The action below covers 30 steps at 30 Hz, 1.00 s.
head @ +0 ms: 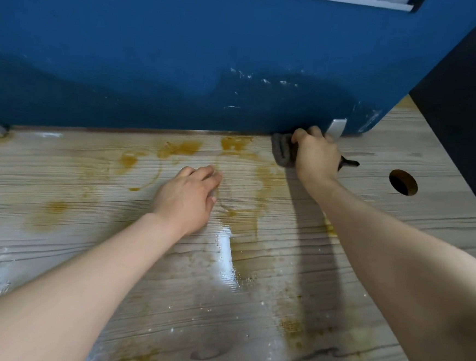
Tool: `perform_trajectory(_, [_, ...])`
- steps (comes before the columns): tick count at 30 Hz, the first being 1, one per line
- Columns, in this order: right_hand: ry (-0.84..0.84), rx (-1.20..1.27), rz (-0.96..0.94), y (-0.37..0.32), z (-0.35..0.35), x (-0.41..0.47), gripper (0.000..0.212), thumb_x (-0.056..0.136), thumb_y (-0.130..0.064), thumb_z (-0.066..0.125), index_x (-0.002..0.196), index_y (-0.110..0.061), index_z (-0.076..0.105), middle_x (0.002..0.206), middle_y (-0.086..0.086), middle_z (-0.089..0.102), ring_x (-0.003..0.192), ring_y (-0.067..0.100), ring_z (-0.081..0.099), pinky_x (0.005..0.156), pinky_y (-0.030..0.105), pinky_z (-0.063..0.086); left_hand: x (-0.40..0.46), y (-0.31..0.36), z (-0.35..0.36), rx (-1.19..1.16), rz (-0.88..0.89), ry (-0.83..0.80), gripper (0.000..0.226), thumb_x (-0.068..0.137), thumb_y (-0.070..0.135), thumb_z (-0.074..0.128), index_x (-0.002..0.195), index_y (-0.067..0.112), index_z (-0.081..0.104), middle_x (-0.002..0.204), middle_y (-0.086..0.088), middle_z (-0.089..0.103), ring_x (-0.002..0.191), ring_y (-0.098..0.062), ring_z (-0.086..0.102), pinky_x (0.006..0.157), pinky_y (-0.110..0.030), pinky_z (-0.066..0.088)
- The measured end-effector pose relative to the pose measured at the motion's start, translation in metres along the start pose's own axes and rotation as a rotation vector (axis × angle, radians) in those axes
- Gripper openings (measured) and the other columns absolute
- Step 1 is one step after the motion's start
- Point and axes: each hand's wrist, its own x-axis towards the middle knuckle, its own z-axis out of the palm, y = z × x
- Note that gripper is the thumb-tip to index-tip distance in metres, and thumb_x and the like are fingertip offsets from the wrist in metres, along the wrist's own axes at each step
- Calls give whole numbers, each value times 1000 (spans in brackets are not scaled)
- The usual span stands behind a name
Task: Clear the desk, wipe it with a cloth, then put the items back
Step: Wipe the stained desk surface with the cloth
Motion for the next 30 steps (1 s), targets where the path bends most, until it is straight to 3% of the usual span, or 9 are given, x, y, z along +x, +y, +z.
perform_trajectory(6, [-55, -57, -17, 31, 1, -10, 44, 97, -11, 40, 137, -30, 42, 132, 10, 42, 121, 35, 42, 86, 44, 44, 1, 1, 4, 0, -14, 19, 50, 99, 29, 34, 147, 27, 24, 155, 9, 21, 134, -19, 26, 102, -34, 36])
perform_trajectory(9, [10, -34, 88, -3, 6, -8, 36, 97, -10, 37, 128, -20, 54, 125, 16, 44, 114, 39, 44, 79, 42, 42, 1, 1, 7, -21, -8, 33, 49, 98, 27, 35, 146, 28, 27, 154, 8, 24, 132, -19, 28, 102, -37, 39])
perform_trajectory(15, [-40, 47, -238, -77, 10, -17, 36, 98, -18, 40, 130, -27, 54, 131, 11, 37, 114, 37, 39, 73, 41, 43, 1, 0, 6, -1, 4, 34, 48, 98, 28, 35, 146, 26, 28, 152, 8, 26, 131, -20, 28, 102, -37, 39])
perform_trajectory(17, [-71, 77, -305, -61, 10, -10, 37, 98, -24, 43, 132, -36, 50, 128, 8, 39, 115, 33, 38, 76, 39, 42, 1, 0, 6, 5, 8, 22, 49, 99, 29, 34, 147, 27, 26, 153, 8, 24, 133, -20, 27, 103, -36, 37])
perform_trajectory(19, [-105, 93, -218, -24, 12, -2, 36, 98, -32, 44, 133, -40, 47, 126, 5, 40, 116, 30, 39, 81, 38, 40, 0, -1, 5, 10, 7, 19, 49, 99, 30, 33, 147, 27, 24, 155, 8, 21, 134, -20, 26, 104, -36, 36])
perform_trajectory(22, [-136, 165, 96, 21, 6, 0, 37, 98, -33, 43, 135, -37, 45, 133, 6, 39, 123, 32, 37, 91, 41, 38, 0, -2, 6, 6, 1, 26, 50, 99, 30, 33, 148, 28, 23, 155, 8, 20, 135, -19, 25, 103, -36, 37])
perform_trajectory(24, [-118, 41, 136, 14, 4, -2, 36, 99, -22, 44, 134, -27, 50, 138, 12, 35, 125, 38, 34, 96, 47, 38, 1, -1, 6, 6, -4, 36, 50, 99, 29, 33, 147, 28, 23, 155, 8, 21, 134, -19, 25, 101, -36, 38])
perform_trajectory(27, [-53, -67, 82, -27, 5, -9, 32, 94, -5, 44, 120, -11, 60, 137, 17, 32, 118, 43, 37, 85, 47, 43, 1, 0, 6, 4, -2, 36, 49, 99, 28, 34, 147, 28, 25, 154, 8, 22, 133, -20, 26, 100, -37, 40])
perform_trajectory(30, [-85, -12, -100, -60, 6, -14, 34, 97, -13, 40, 127, -19, 56, 137, 14, 30, 117, 40, 35, 77, 42, 42, 0, 1, 5, 4, -1, 33, 49, 99, 28, 33, 147, 27, 24, 154, 9, 22, 133, -19, 26, 99, -36, 39])
